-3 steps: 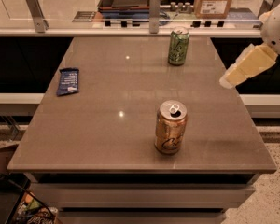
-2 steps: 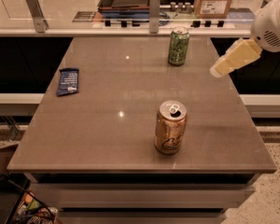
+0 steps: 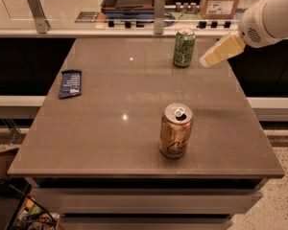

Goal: Move green can near rxbar blueberry

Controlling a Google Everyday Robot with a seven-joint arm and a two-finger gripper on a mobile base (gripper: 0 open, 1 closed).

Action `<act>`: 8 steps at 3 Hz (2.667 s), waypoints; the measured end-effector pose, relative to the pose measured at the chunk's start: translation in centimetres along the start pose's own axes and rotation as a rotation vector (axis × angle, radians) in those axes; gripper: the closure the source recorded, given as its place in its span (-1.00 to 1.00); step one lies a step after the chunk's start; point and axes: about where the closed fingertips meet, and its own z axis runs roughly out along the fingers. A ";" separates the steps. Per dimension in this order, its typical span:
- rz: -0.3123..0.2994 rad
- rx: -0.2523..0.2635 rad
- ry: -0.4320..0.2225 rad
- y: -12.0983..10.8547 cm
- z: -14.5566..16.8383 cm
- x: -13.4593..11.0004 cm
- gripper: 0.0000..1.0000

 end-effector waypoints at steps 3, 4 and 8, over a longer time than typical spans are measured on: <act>0.087 -0.063 -0.132 0.0 5.3 -1.3 -1.00; 0.143 -0.070 -0.217 -0.4 7.9 -2.0 -1.00; 0.328 -0.111 -0.470 -0.3 17.3 -5.1 -1.00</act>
Offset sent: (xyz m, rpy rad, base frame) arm 0.0188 0.0102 -0.0055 0.0614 -0.0146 0.0194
